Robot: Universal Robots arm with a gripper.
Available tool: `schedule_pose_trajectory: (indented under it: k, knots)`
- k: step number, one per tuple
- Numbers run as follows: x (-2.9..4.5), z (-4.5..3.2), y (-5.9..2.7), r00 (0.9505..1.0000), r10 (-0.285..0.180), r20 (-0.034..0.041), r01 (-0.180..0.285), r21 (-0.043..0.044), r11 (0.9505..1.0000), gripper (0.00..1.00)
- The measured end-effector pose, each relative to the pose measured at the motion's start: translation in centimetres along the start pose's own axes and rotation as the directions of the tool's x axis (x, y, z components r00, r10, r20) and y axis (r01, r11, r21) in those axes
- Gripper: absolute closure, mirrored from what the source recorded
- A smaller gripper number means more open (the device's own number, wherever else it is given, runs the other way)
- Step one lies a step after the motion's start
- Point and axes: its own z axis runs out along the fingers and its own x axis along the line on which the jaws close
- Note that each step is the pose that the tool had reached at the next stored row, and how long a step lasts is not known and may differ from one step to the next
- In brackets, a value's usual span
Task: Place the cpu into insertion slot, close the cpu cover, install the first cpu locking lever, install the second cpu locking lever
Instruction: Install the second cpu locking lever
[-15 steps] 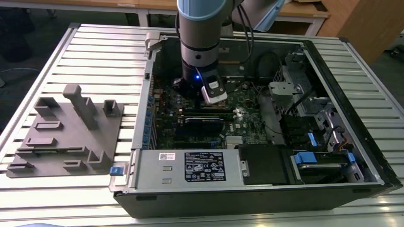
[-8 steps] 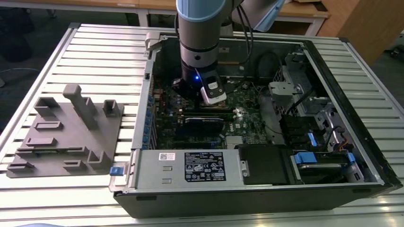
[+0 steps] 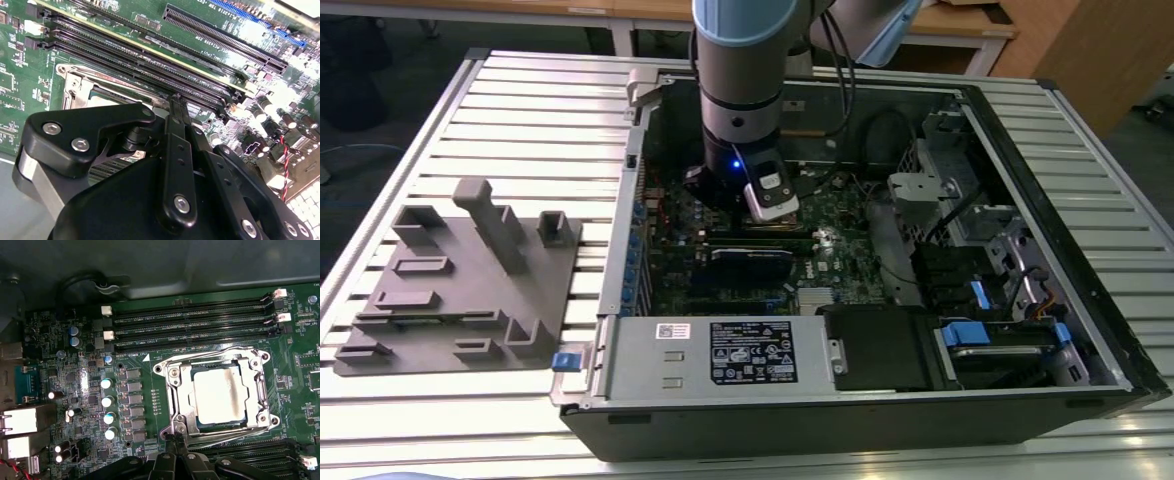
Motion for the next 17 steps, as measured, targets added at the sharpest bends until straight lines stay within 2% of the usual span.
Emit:
schedule_pose_trajectory:
  k: [2, 5, 11, 12, 14, 17]
  knots:
    - [0.0, -0.01, -0.01, 1.0, 0.0, -0.0006, 0.0, -0.0031, 1.0, 0.89]
    - [0.0, -0.01, 0.0, 1.0, 0.001, -0.0022, -0.001, -0.0151, 0.9999, 0.89]
    - [-0.01, 0.01, -0.1, 1.0, 0.001, -0.0022, -0.001, -0.0163, 0.9999, 0.89]
    - [0.0, 0.02, -0.13, 1.0, 0.001, -0.0025, -0.001, -0.018, 0.9998, 0.89]
    - [0.02, 0.04, -0.19, 1.0, 0.001, -0.0039, -0.001, -0.027, 0.9996, 0.89]
    - [0.02, 0.05, -0.24, 1.0, 0.002, -0.0044, -0.002, -0.0324, 0.9995, 0.89]
